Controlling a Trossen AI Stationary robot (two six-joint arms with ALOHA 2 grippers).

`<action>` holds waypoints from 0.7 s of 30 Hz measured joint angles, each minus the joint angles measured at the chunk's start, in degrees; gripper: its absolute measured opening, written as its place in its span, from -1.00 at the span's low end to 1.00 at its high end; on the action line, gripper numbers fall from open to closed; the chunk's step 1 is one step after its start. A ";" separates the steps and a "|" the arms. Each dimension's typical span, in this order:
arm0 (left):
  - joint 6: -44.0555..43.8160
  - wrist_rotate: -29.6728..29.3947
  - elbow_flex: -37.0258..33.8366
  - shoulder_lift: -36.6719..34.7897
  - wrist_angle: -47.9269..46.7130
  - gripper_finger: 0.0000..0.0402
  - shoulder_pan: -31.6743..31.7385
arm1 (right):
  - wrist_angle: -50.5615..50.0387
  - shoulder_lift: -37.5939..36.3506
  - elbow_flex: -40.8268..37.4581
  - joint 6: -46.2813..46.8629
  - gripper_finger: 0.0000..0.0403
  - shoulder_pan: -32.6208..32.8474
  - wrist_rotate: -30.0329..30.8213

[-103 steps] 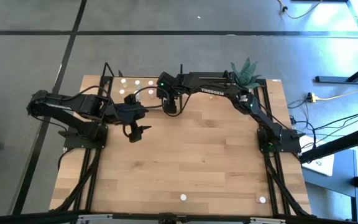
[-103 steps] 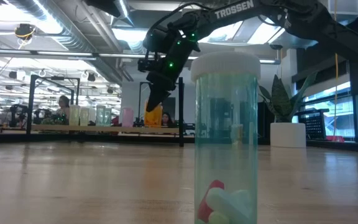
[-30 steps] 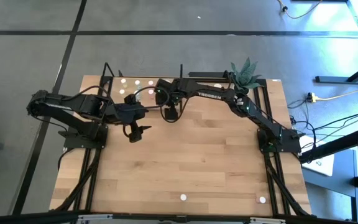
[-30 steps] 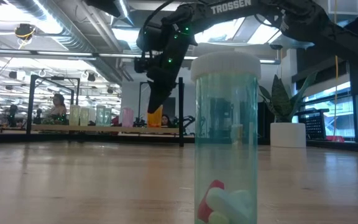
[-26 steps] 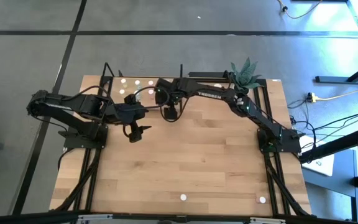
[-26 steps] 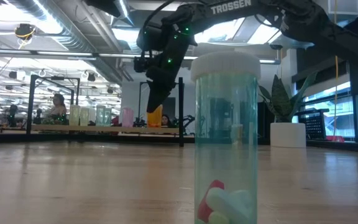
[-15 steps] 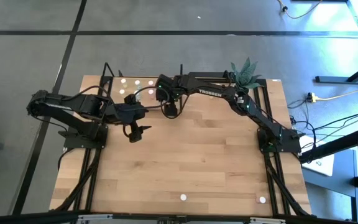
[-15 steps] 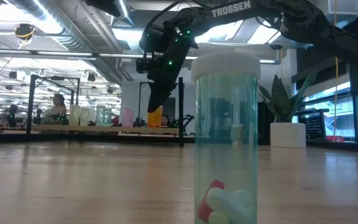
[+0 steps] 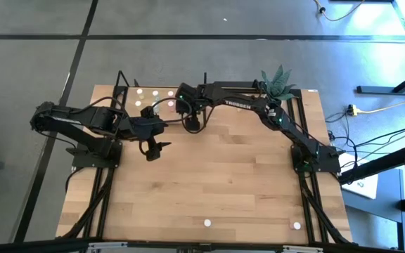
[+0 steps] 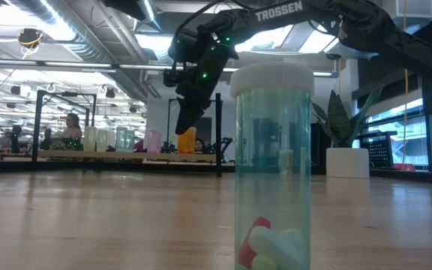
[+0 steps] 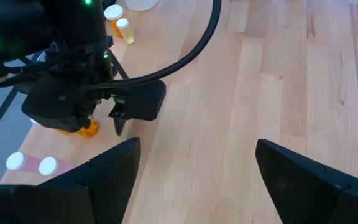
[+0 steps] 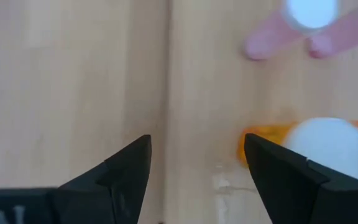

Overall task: Pick and place medicine bottles onto shelf by color
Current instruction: Put the bottom orange pill bottle on the shelf and align it with the other orange pill bottle

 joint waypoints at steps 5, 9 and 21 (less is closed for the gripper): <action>0.02 0.00 0.00 0.00 0.00 0.56 0.02 | -1.77 0.24 -0.01 -0.14 0.29 0.00 -4.94; 0.02 0.00 0.00 0.00 0.00 0.56 0.02 | -1.78 1.52 -0.24 0.01 0.29 -0.12 -4.74; 0.04 0.00 0.00 0.02 0.00 0.56 0.00 | -1.34 1.57 -0.24 0.01 0.29 -0.78 1.90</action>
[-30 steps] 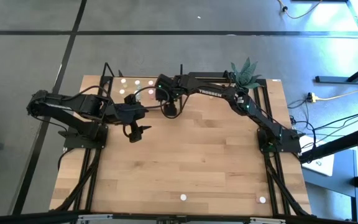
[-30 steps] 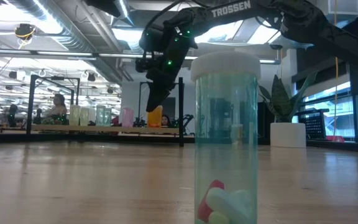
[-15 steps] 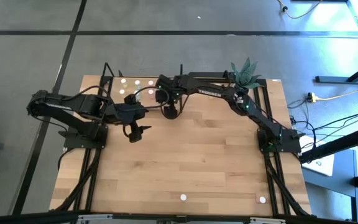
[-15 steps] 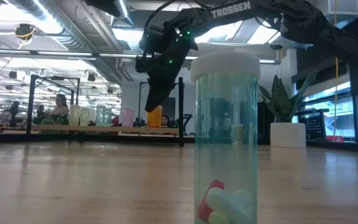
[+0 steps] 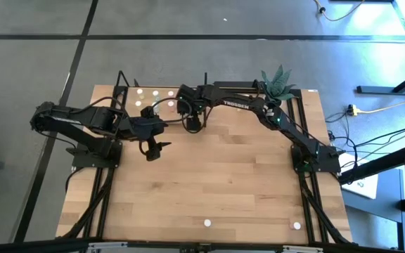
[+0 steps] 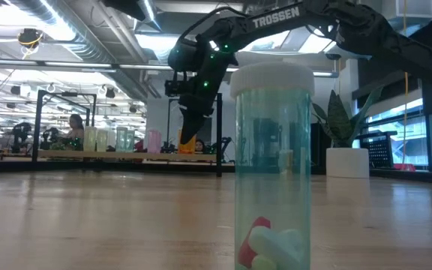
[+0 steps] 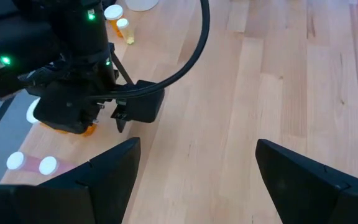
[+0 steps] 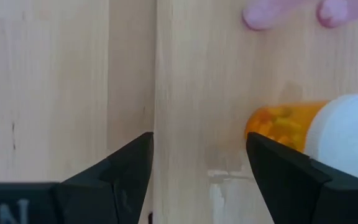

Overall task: Pick and place medicine bottles onto shelf by color
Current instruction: Put the bottom orange pill bottle on the shelf and align it with the other orange pill bottle, then put the green pill bottle on the shelf and align it with the other green pill bottles

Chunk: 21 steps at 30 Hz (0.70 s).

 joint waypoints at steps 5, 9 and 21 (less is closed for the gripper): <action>0.00 0.02 0.00 0.00 0.00 0.56 0.00 | 0.44 0.00 0.00 -0.08 0.29 -0.08 -0.01; 0.00 0.00 0.00 0.00 0.00 0.56 0.00 | -1.08 0.00 0.00 -0.06 0.29 -0.07 -3.31; -0.04 0.00 0.00 0.00 -0.01 0.56 0.00 | -5.30 -6.04 1.25 1.27 0.29 1.59 -8.17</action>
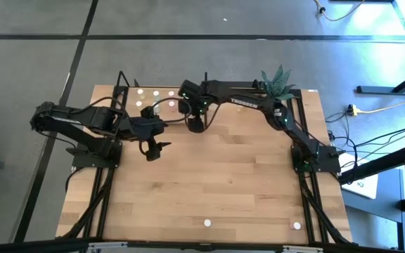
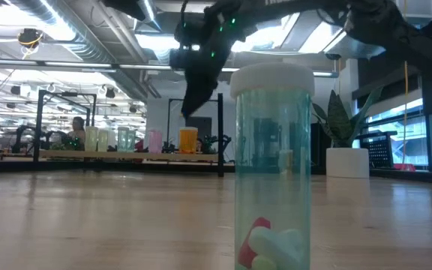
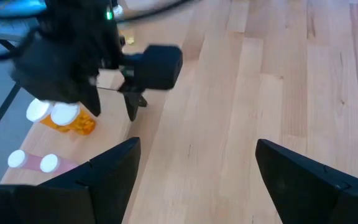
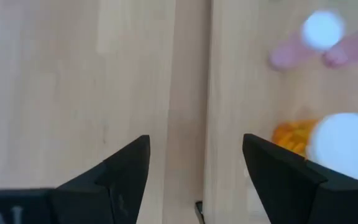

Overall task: Pick and place medicine bottles onto shelf by color
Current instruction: Put the green pill bottle on the shelf and align it with the other green pill bottles

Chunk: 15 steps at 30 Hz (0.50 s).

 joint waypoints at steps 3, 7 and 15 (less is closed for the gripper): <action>-0.02 0.00 0.00 0.00 -0.01 0.56 0.02 | 0.12 -2.49 -0.01 0.59 0.29 0.59 0.04; -0.08 0.00 0.00 0.00 -0.01 0.56 0.00 | 0.23 -6.22 -0.02 1.98 0.29 1.50 0.38; -0.54 0.00 0.00 0.00 0.02 0.55 0.00 | -5.20 -17.09 -0.02 2.26 0.29 5.85 13.08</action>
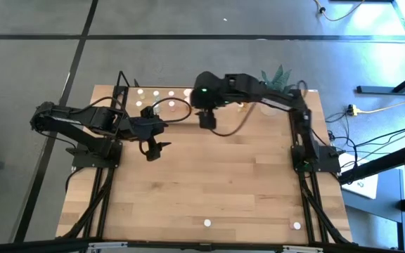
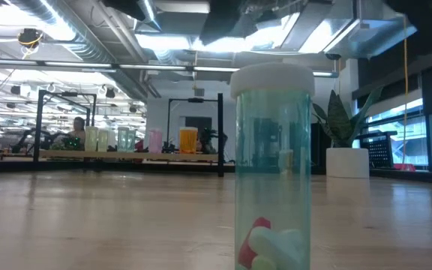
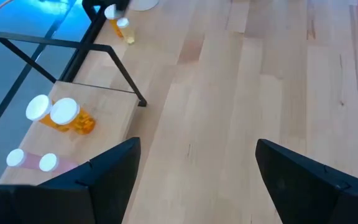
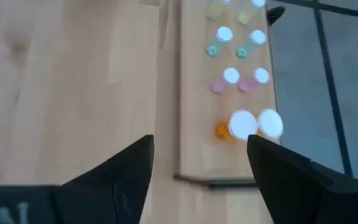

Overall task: Pick and place medicine bottles onto shelf by color
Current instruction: Put the green pill bottle on the shelf and align it with the other green pill bottles

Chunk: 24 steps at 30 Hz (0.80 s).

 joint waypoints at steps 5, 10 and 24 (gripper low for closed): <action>-0.03 0.04 0.00 0.00 0.23 0.55 0.00 | -6.39 -6.68 0.00 2.57 0.29 2.29 1.93; 0.08 3.60 0.00 -0.01 0.48 0.55 -0.02 | -13.60 -11.50 0.00 3.68 0.29 6.40 1.61; 3.45 9.31 1.46 8.22 9.46 0.55 -12.04 | -21.98 -19.13 -0.09 12.80 0.29 23.70 -0.30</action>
